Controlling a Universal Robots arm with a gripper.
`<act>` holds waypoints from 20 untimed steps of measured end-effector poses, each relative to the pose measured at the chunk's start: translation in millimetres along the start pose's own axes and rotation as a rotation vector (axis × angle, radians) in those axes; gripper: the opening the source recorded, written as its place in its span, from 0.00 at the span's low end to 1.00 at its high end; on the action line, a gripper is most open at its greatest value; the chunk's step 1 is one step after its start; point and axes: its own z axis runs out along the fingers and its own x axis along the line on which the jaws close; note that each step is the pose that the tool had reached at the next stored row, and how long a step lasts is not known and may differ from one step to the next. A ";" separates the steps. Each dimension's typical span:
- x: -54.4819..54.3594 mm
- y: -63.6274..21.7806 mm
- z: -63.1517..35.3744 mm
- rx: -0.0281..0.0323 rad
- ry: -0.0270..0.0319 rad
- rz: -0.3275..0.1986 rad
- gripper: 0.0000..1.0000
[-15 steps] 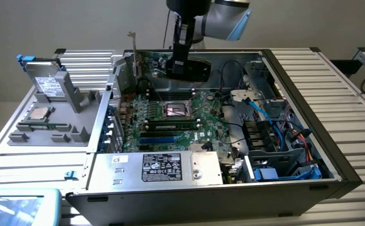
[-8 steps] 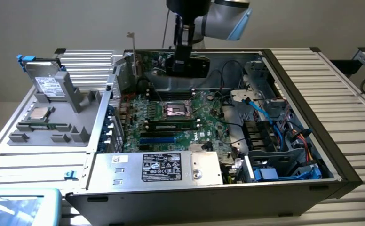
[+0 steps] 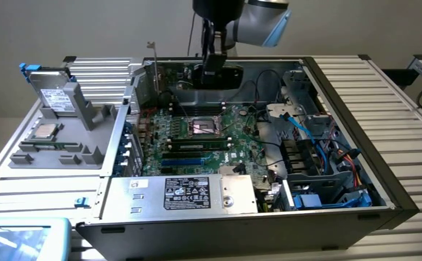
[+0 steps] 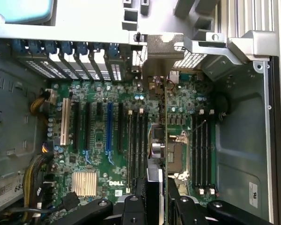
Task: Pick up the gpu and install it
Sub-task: 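Insert the gpu into the slot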
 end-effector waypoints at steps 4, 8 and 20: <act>0.5 0.9 0.5 0.0176 0.0086 -0.013 0.28; 0.5 3.2 0.8 0.0254 0.0355 -0.017 0.28; 1.2 7.9 11.2 0.0336 0.0602 -0.020 0.28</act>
